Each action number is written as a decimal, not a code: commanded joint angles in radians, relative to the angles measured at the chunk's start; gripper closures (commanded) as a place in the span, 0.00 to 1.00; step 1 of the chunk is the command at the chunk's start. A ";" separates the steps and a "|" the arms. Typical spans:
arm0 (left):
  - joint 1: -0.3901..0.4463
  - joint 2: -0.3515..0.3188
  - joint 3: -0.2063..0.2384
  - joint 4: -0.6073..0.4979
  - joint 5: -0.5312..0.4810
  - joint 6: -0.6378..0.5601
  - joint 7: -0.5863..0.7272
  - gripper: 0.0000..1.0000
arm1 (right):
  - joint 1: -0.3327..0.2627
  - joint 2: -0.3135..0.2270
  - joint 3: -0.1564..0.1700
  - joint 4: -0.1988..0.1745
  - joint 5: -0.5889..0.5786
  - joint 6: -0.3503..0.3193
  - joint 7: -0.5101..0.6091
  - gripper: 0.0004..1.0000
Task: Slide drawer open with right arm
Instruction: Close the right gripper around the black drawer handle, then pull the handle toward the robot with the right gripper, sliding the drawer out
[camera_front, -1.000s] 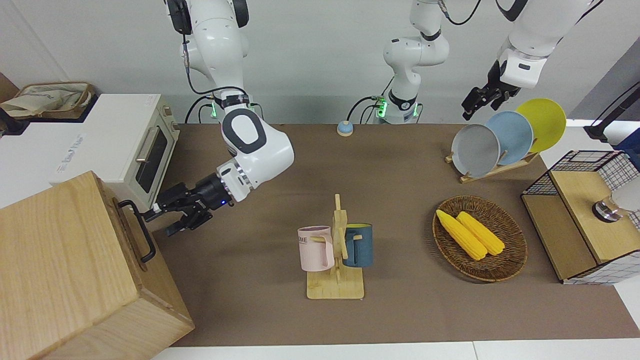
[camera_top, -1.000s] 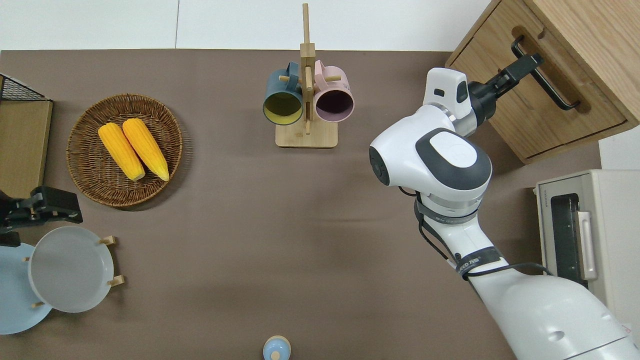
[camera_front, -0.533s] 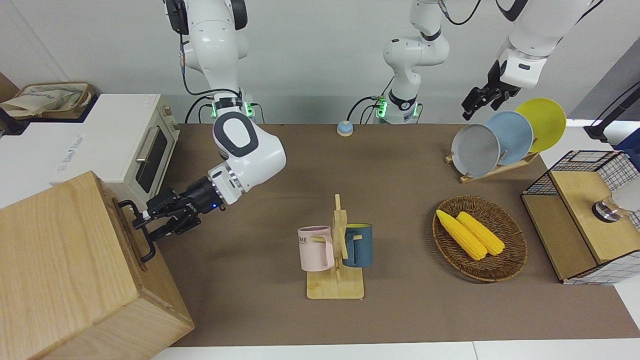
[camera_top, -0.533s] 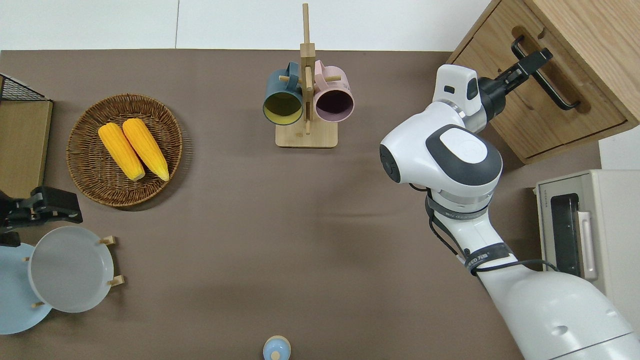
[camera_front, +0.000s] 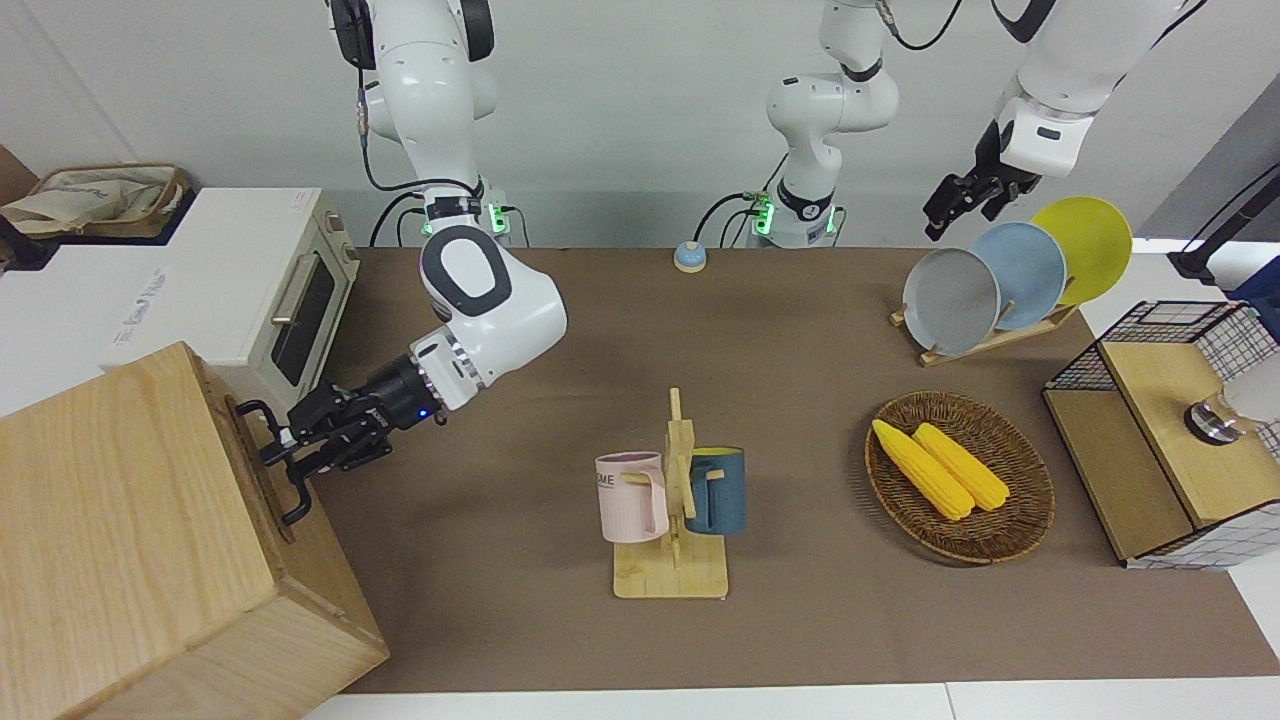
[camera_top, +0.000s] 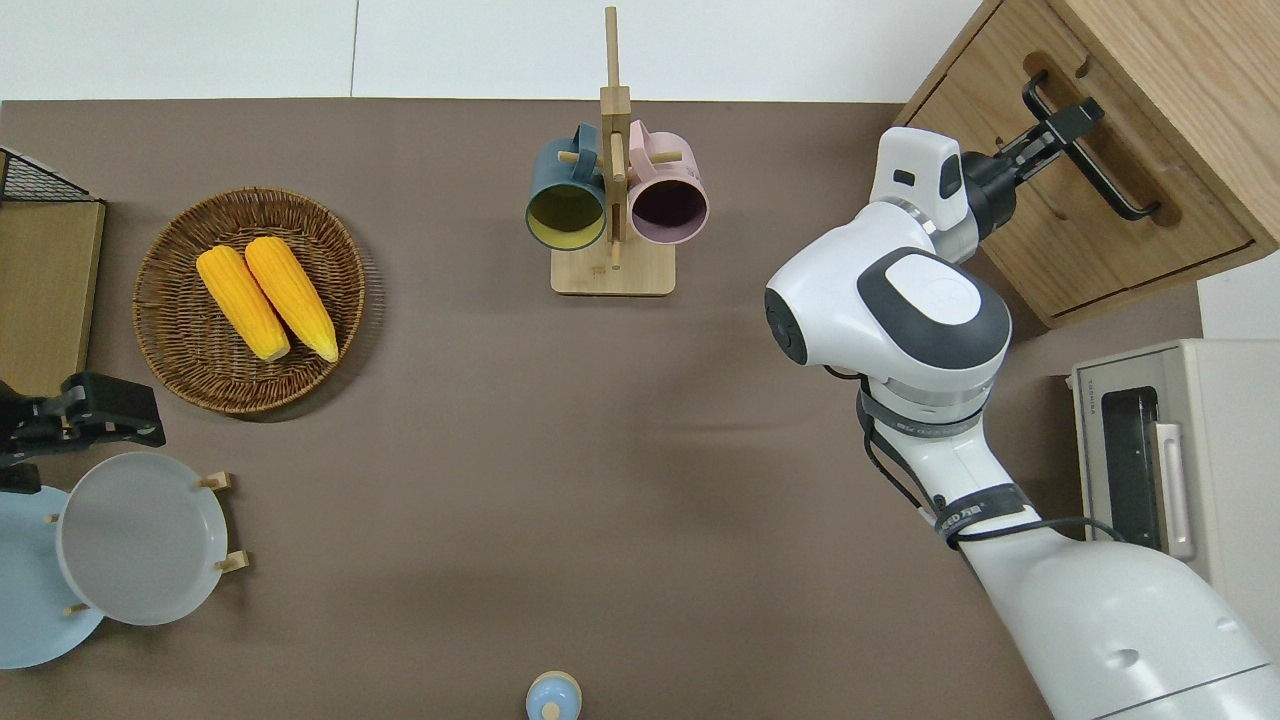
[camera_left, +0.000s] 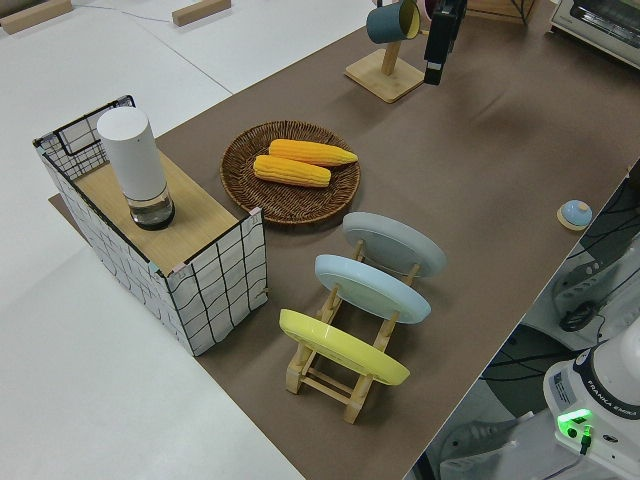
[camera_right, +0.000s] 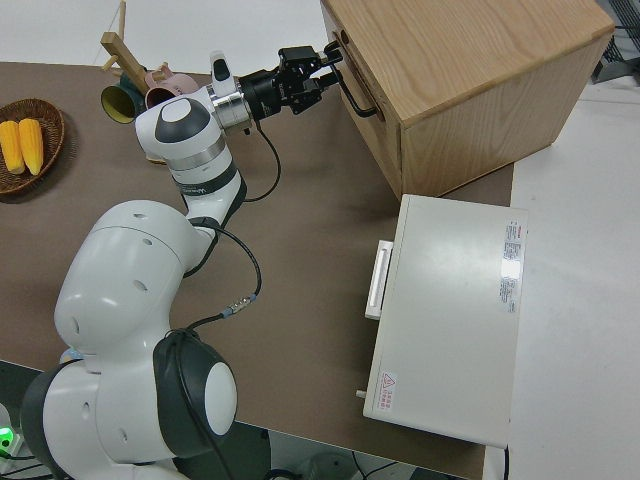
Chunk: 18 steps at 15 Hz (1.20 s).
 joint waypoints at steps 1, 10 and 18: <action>-0.004 -0.008 0.005 0.000 -0.004 -0.002 0.010 0.01 | -0.009 0.010 0.000 -0.002 -0.032 0.018 0.054 0.81; -0.004 -0.008 0.005 0.000 -0.004 -0.002 0.010 0.01 | 0.013 0.005 0.023 -0.004 0.018 -0.050 0.055 0.99; -0.004 -0.008 0.005 0.000 -0.004 -0.002 0.010 0.01 | 0.028 -0.006 0.170 0.001 0.092 -0.258 0.026 1.00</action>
